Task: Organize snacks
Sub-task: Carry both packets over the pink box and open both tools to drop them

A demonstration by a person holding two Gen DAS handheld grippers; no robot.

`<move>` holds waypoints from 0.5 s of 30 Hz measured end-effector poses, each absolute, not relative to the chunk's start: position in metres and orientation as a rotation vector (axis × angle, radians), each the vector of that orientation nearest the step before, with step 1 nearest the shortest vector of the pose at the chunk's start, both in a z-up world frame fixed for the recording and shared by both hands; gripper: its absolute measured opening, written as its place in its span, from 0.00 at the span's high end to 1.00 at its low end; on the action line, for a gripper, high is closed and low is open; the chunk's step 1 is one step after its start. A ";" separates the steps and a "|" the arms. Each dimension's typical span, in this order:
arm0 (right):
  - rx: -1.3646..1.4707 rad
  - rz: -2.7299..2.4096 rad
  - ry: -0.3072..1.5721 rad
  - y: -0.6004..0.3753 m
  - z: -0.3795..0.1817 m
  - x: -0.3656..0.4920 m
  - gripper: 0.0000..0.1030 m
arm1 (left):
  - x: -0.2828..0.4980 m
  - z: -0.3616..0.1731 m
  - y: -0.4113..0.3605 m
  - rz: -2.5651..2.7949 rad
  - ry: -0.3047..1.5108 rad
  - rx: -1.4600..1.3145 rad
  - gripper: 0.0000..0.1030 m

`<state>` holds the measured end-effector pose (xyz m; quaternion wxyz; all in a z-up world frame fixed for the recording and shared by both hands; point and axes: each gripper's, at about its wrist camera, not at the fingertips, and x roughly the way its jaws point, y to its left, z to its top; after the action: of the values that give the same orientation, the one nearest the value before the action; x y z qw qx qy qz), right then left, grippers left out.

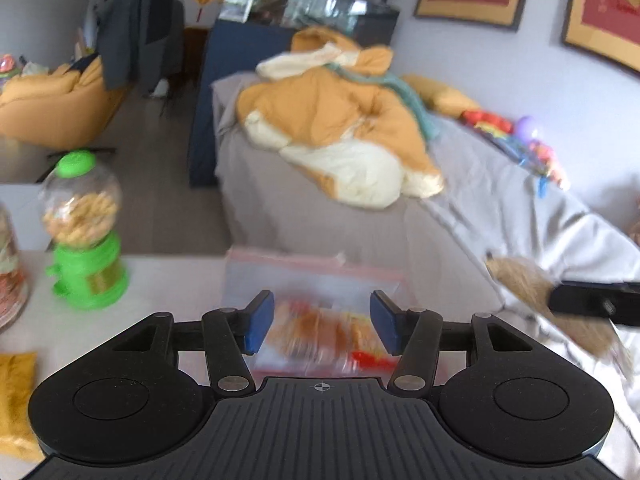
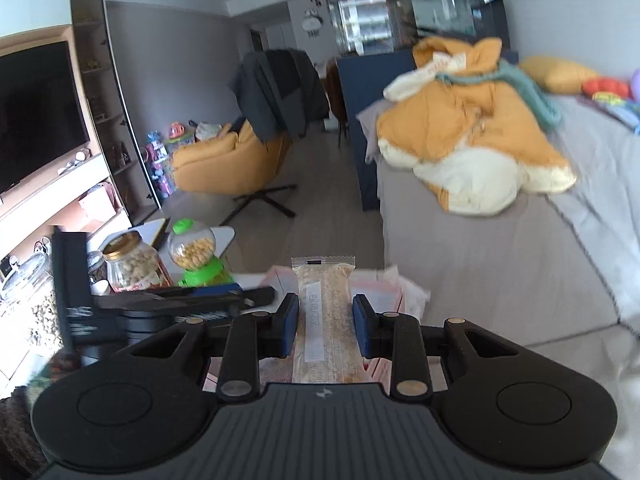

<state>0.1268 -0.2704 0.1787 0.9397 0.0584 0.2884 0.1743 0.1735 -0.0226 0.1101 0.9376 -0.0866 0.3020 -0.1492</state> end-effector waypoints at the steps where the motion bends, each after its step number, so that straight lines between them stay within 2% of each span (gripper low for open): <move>1: 0.121 0.351 0.595 -0.268 0.175 0.133 0.72 | 0.172 0.107 -0.024 -0.338 0.674 -0.156 0.43; 6: 0.155 0.350 0.573 -0.244 0.182 0.163 0.71 | 0.151 0.100 -0.018 -0.346 0.733 -0.112 0.43; 7: 0.134 0.339 0.561 -0.235 0.186 0.171 0.64 | 0.150 0.100 -0.010 -0.326 0.726 -0.133 0.43; 8: 0.109 0.333 0.576 -0.228 0.186 0.181 0.45 | 0.148 0.100 0.004 -0.292 0.711 -0.161 0.43; 9: 0.084 0.332 0.613 -0.220 0.186 0.189 0.38 | 0.145 0.101 0.020 -0.254 0.694 -0.188 0.43; 15: 0.043 0.433 0.734 -0.203 0.158 0.172 0.37 | 0.128 0.082 0.104 -0.099 0.693 -0.245 0.43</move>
<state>0.1718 -0.2032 0.1584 0.9104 0.0208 0.3560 0.2100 0.1279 0.1041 0.0818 0.9320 -0.1198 0.3386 -0.0485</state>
